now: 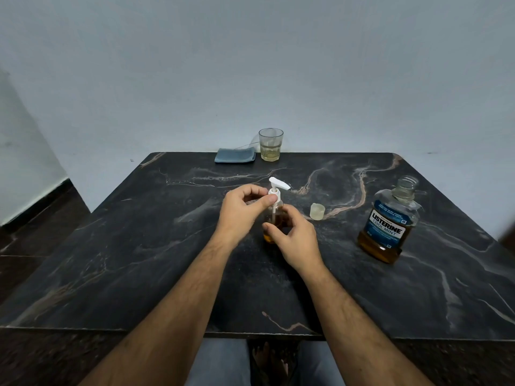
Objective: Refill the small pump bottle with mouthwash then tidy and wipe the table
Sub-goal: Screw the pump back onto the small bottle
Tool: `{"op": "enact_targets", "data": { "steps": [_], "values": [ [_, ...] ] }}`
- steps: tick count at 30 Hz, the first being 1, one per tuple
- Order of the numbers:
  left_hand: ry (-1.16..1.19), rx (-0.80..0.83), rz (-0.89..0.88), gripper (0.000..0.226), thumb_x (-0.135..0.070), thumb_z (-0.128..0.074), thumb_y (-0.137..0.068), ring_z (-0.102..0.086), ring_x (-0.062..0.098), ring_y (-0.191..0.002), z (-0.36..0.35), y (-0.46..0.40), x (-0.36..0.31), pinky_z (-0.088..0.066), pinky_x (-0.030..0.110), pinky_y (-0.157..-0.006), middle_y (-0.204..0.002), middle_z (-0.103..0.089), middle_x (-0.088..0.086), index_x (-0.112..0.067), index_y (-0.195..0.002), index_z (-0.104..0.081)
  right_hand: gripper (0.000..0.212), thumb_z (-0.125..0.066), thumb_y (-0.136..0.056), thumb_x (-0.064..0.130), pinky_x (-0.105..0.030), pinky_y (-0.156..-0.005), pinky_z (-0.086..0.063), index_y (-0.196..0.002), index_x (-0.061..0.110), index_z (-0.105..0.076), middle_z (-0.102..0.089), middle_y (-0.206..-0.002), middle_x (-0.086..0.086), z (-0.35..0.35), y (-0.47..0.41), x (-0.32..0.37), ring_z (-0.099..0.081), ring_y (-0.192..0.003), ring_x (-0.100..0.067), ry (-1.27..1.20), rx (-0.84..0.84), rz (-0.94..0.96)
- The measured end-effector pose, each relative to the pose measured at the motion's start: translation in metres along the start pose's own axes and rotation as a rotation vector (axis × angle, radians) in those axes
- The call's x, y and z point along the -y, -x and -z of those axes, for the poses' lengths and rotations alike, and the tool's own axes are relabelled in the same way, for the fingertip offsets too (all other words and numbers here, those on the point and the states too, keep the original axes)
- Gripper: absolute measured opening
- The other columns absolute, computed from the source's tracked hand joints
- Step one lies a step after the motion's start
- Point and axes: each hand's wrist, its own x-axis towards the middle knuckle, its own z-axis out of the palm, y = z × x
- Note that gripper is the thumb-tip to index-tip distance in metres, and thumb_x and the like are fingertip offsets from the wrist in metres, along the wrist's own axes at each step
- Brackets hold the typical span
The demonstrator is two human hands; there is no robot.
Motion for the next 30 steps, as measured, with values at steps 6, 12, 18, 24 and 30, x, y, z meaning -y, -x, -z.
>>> {"op": "enact_targets", "data": {
  "steps": [6,12,18,24,30],
  "values": [
    [-0.097,0.030,-0.026,0.039,-0.054,-0.081,-0.061,-0.069,0.007,-0.096,-0.007,0.007,-0.002,-0.056,0.036,-0.090,-0.094,-0.075,-0.010,-0.031,-0.092,-0.072,0.037,-0.077,-0.077,0.031,-0.026,-0.082,-0.051,-0.112,0.031,-0.064,-0.071,-0.095,0.015,-0.002,0.000,0.001,-0.065,-0.090,-0.002,-0.009,-0.017,0.003],
    [-0.219,-0.105,-0.016,0.025,-0.056,-0.080,-0.064,-0.066,-0.003,-0.081,-0.023,0.004,-0.010,-0.055,0.031,-0.078,-0.078,-0.072,-0.022,-0.035,-0.078,-0.073,0.045,-0.078,-0.077,0.031,-0.024,-0.084,-0.052,-0.119,0.027,-0.064,-0.072,-0.101,0.012,0.000,0.000,0.001,-0.066,-0.094,-0.001,-0.050,-0.008,-0.030],
    [-0.179,0.133,-0.019,0.018,-0.031,-0.078,-0.081,-0.067,-0.001,-0.101,-0.004,-0.005,-0.012,-0.050,0.032,-0.098,-0.100,-0.076,-0.015,-0.029,-0.099,-0.078,0.040,-0.079,-0.079,0.029,-0.018,-0.082,-0.048,-0.117,0.028,-0.065,-0.070,-0.098,0.014,0.002,-0.001,0.004,-0.063,-0.093,0.001,-0.047,0.020,-0.034],
    [-0.164,0.289,-0.014,0.017,-0.027,-0.075,-0.085,-0.067,0.004,-0.106,0.003,-0.014,-0.015,-0.049,0.041,-0.104,-0.104,-0.076,-0.012,-0.026,-0.102,-0.078,0.034,-0.078,-0.082,0.025,-0.028,-0.086,-0.051,-0.114,0.020,-0.067,-0.072,-0.100,0.006,0.009,-0.007,0.006,-0.065,-0.093,-0.008,-0.065,0.113,-0.045],
    [-0.155,0.301,-0.046,0.016,-0.027,-0.076,-0.084,-0.070,0.009,-0.100,0.003,-0.016,-0.014,-0.052,0.044,-0.099,-0.100,-0.077,-0.008,-0.025,-0.099,-0.079,0.030,-0.077,-0.083,0.016,-0.039,-0.092,-0.054,-0.110,0.010,-0.068,-0.074,-0.098,-0.004,0.022,-0.016,0.005,-0.069,-0.094,-0.018,-0.138,0.263,-0.078]
  ]
}}
